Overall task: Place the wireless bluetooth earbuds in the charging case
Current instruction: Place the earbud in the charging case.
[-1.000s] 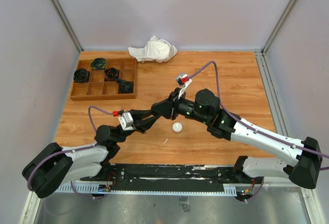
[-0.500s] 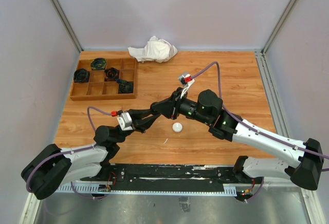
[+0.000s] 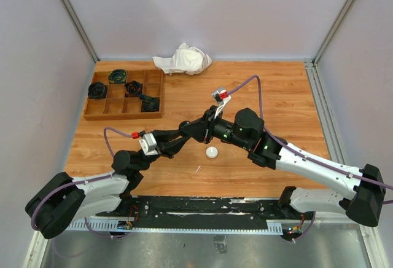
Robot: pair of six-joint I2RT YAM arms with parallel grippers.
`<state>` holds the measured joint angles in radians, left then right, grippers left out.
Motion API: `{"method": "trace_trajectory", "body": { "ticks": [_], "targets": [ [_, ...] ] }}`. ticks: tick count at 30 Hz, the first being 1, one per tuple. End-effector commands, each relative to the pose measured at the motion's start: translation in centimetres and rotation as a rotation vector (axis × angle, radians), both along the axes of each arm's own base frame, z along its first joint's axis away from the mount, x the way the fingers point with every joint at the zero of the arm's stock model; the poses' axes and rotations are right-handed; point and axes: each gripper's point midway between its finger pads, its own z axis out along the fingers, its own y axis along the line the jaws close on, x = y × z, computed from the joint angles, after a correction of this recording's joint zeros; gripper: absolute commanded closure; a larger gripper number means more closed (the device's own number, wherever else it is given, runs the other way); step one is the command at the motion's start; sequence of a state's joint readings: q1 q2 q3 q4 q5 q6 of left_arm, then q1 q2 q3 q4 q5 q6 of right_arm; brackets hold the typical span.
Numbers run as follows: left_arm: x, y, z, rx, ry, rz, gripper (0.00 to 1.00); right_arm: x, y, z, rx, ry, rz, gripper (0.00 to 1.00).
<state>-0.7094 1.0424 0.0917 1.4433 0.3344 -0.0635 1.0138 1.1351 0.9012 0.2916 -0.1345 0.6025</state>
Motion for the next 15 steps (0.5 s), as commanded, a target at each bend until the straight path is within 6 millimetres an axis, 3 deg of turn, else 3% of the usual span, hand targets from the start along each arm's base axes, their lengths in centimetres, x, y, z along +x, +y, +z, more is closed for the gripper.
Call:
{"method": "trace_trajectory", "body": {
  "ticks": [1, 15],
  "targets": [
    [-0.46, 0.25, 2.64, -0.065, -0.065, -0.003, 1.00, 0.26, 0.21, 0.27, 0.032, 0.000, 0.002, 0.88],
    [-0.56, 0.60, 3.08, -0.091, -0.066, 0.004, 1.00, 0.78, -0.46, -0.50, 0.022, 0.014, -0.046, 0.84]
  ]
}}
